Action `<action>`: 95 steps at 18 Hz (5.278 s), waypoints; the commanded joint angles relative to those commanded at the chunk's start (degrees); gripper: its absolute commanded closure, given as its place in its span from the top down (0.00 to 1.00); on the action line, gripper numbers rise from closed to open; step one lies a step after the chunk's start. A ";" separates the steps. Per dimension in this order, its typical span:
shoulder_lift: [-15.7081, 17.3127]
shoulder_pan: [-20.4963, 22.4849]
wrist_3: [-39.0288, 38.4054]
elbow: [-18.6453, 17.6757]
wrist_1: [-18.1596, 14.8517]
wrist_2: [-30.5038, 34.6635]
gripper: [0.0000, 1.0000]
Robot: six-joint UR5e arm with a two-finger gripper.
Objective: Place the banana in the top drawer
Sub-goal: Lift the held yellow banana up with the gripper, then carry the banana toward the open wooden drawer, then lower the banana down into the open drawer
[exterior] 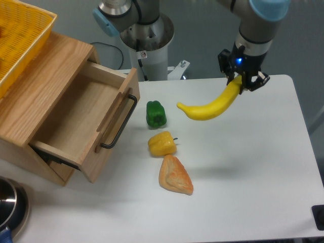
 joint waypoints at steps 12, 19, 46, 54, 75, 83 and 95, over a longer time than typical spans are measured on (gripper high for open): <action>13.01 -0.96 -8.18 -0.26 -11.69 0.09 0.19; 14.25 -9.48 -19.24 -0.18 -11.26 0.09 0.19; 8.36 -36.03 -45.71 -1.23 -11.00 10.98 0.20; 5.81 -39.63 -50.19 -1.14 -9.59 11.43 0.20; 0.36 -43.94 -55.47 -0.53 -5.46 13.45 0.21; -0.52 -44.74 -56.61 -0.35 -5.46 14.59 0.24; -1.49 -45.18 -56.61 -0.26 -3.96 14.68 0.31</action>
